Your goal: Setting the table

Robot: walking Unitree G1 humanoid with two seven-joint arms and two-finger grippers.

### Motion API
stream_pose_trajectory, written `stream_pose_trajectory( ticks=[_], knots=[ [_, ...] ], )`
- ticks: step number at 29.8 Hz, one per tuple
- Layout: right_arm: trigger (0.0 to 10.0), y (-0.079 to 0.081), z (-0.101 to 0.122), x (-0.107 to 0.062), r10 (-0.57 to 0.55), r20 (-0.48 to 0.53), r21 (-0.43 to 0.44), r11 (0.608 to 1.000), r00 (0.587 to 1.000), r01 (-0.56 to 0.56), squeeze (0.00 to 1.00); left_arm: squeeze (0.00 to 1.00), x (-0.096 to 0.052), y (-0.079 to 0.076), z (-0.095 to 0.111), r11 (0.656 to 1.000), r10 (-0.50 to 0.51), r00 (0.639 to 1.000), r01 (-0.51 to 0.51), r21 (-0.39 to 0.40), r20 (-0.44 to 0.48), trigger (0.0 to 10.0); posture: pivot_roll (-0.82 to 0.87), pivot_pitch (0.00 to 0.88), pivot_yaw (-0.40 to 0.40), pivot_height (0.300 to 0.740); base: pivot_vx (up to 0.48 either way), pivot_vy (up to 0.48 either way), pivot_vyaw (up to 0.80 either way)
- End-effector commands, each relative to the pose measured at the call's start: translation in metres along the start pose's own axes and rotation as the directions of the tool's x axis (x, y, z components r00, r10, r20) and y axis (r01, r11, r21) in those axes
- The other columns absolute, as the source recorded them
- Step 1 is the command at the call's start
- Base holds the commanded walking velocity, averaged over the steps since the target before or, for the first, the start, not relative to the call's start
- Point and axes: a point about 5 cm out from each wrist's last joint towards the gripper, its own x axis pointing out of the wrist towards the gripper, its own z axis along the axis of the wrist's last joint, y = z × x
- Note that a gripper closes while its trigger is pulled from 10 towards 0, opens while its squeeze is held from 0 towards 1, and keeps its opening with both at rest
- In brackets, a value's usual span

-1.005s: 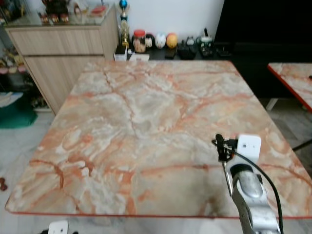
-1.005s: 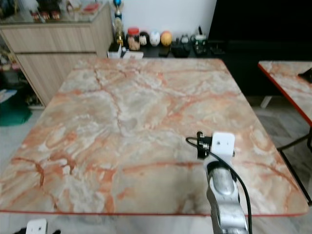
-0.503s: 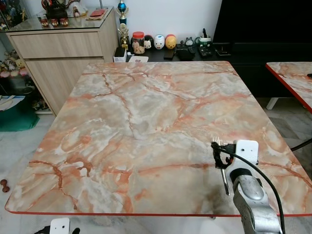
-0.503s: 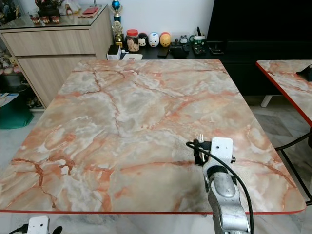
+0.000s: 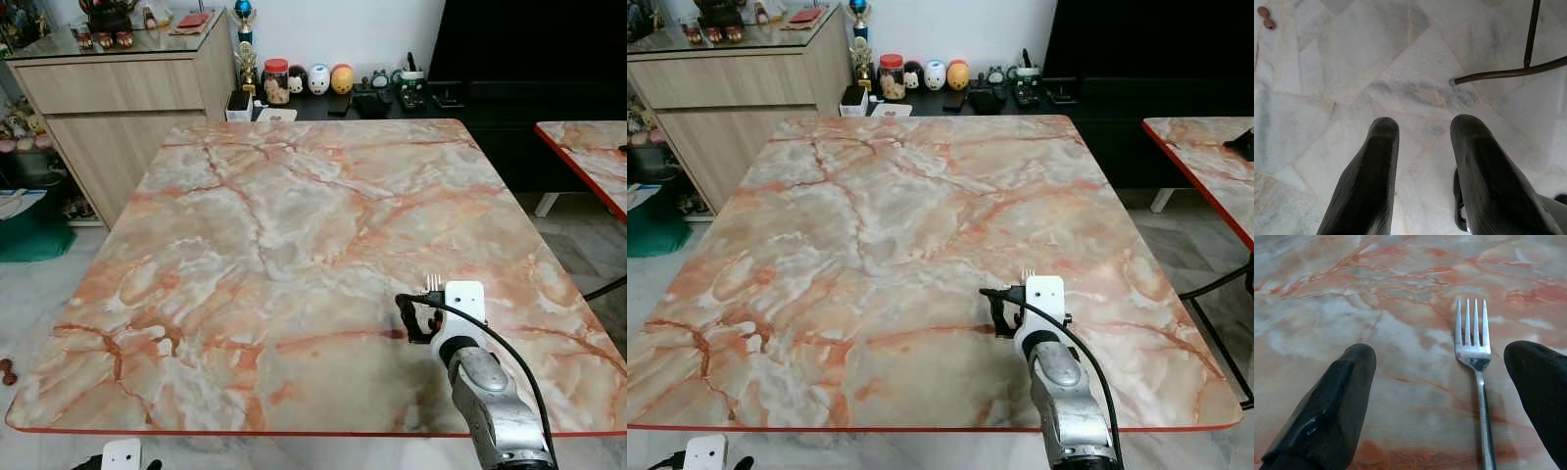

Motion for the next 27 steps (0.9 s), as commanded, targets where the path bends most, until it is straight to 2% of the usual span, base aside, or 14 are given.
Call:
stream_pose_trajectory(
  ticks=[1, 6, 12, 27],
  knots=[
    [10.0, -0.003, 0.003, 0.003, -0.019, -0.005, -0.006, 1.0, 1.0, 0.019, 0.0, 0.0, 0.0, 0.001, -0.002, 1.0, -0.001, 1.0, 0.001, 0.011, -0.018, 10.0, -0.05, 0.0, 0.011, 0.724, 0.0, 0.0, 0.0],
    [10.0, -0.005, 0.006, 0.003, -0.045, 0.02, 0.014, 0.999, 0.999, 0.045, 0.0, 0.0, -0.001, 0.001, -0.003, 1.0, 0.004, 1.0, -0.004, 0.007, -0.023, 10.0, -0.05, 0.0, 0.011, 0.724, 0.0, 0.0, 0.0],
    [10.0, -0.007, -0.004, 0.001, -0.046, -0.026, 0.0, 0.999, 0.999, 0.046, 0.0, 0.0, -0.002, 0.0, -0.006, 1.0, 0.003, 0.999, -0.003, 0.009, -0.032, 10.0, -0.05, 0.0, 0.009, 0.724, 0.0, 0.0, 0.0],
    [10.0, -0.011, -0.011, 0.002, -0.088, -0.072, 0.02, 0.996, 0.994, 0.089, 0.0, 0.0, -0.002, 0.002, -0.008, 1.0, 0.007, 0.999, -0.007, 0.008, -0.043, 10.0, -0.04, 0.0, 0.009, 0.724, 0.0, 0.0, 0.0]
  ],
)
